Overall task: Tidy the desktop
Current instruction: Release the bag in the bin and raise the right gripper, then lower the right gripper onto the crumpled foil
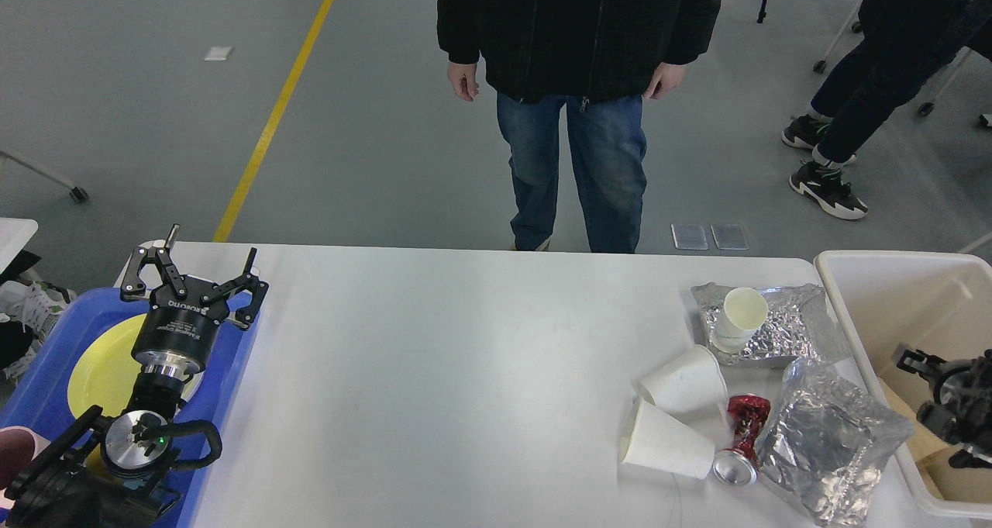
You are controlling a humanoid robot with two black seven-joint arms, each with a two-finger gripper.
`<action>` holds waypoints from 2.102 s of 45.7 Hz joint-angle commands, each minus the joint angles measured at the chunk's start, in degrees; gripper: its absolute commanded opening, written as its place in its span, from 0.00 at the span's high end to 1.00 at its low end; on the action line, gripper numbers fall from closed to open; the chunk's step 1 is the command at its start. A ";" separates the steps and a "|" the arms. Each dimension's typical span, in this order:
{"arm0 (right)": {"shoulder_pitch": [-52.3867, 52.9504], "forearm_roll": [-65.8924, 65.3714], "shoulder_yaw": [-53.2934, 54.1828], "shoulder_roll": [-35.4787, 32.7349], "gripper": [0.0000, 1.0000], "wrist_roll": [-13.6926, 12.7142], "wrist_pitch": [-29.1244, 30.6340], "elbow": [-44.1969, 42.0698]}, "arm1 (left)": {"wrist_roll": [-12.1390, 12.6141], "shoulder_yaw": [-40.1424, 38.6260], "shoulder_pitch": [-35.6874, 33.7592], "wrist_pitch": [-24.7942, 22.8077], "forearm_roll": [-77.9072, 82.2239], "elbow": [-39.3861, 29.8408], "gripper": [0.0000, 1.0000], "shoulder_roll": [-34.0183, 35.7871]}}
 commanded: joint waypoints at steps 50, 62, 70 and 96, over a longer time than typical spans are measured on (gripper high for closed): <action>88.90 8.11 -15.27 6.73 0.00 -0.98 52.35 70.40 | -0.01 0.00 0.10 0.03 0.00 0.00 0.04 0.00; 89.08 8.37 -15.97 6.56 0.00 -0.98 51.29 70.85 | -0.01 0.00 0.10 -0.06 0.00 0.00 0.04 0.00; 85.66 8.29 -16.94 4.72 0.08 -1.07 49.27 70.85 | -0.01 0.00 0.01 0.03 0.00 0.00 0.04 0.00; 53.68 -5.60 -15.98 -12.60 0.15 -1.07 35.12 61.28 | -0.01 0.00 0.10 0.03 0.00 0.00 0.04 0.00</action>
